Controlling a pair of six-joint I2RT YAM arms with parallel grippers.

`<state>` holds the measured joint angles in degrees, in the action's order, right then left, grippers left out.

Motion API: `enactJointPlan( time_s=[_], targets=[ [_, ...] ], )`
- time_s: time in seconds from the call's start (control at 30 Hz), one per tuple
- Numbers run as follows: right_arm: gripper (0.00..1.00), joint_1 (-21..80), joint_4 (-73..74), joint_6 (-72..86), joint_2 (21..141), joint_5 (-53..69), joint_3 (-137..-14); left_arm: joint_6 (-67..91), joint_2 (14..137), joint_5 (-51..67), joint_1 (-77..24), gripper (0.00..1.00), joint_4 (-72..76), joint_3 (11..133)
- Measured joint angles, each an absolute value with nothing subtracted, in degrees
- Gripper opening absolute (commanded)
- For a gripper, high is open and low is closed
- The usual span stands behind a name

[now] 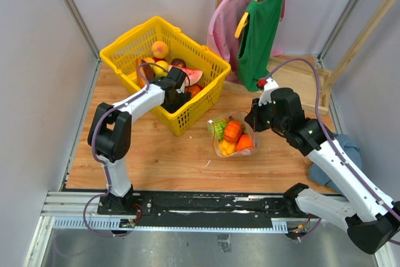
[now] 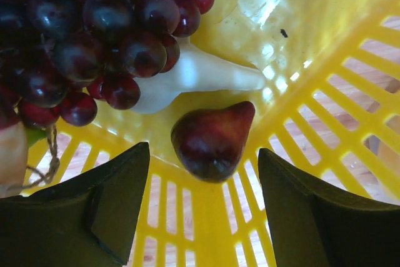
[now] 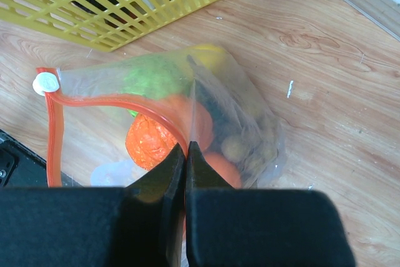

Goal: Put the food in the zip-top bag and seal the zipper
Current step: Pick up the fake fruit from the bin.

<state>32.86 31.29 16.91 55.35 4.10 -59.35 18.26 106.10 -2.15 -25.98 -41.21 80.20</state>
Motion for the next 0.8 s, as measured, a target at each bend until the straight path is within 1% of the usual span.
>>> enactJointPlan(
  time_s=[0.1,0.43,0.5,0.57,0.6,0.8],
  targets=[
    [0.01,32.86,31.24,16.91,55.57,4.16,-59.35,18.22,107.53,-1.98,-25.96,0.74,-40.69,79.77],
    [0.01,32.86,31.11,16.88,55.79,4.51,-59.35,17.78,111.48,-1.17,-26.02,0.68,-38.5,78.63],
    [0.01,32.86,31.07,16.88,55.83,4.51,-59.35,17.78,111.48,-1.17,-26.04,0.64,-38.39,78.61],
    [0.01,32.86,31.05,16.88,55.92,4.54,-59.35,17.8,111.48,-1.08,-26.06,0.57,-38.17,78.56],
    [0.0,32.86,31.05,16.91,55.94,4.56,-59.35,17.74,111.48,-1.04,-26.13,0.51,-38.04,78.46],
    [0.01,32.86,31.05,16.88,56.16,4.58,-59.35,17.39,111.0,-0.23,-26.3,0.33,-37.47,77.97]
  ],
)
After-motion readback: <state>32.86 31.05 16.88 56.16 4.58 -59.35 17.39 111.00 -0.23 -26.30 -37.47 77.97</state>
